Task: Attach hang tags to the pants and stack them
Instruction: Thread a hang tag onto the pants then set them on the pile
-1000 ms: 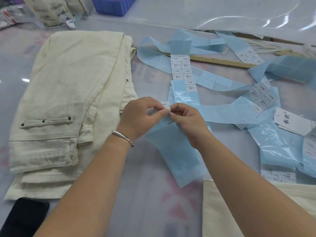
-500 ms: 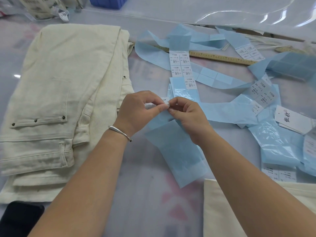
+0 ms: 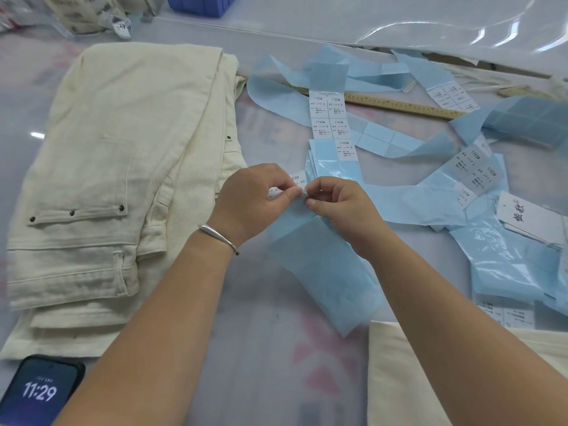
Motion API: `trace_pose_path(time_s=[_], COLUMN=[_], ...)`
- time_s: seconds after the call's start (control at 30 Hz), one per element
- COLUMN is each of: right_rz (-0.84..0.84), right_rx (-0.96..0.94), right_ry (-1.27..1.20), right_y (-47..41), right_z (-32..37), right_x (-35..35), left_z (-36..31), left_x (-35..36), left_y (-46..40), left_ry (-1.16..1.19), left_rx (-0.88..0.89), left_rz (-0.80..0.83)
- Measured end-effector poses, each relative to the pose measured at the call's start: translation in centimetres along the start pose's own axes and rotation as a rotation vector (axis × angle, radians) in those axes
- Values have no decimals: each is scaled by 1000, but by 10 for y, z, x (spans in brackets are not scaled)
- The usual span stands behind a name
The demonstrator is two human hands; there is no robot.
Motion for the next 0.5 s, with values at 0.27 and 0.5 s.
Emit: trace_pose_path(time_s=[0.27,0.5], right_rz=[13,12], right_rx=[-1,24], right_ry=[96,27], right_y=[3,3], right_z=[8,3], right_x=[-3,-3], left_z=[-5,4], left_x=[0,0], left_y=[-1,-2], left_ry=[-14,112], left_rx=[15,-124], left_rz=[-29,-46])
Point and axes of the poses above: each hand's wrist, its own y-axis away from the middle knuckle, its own x-axis out of the palm, z = x × y, the point moved 5 cm from there along -y, towards the middle knuckle, and after that the axes turned 11 degrees about z, right-handed, at the moved point
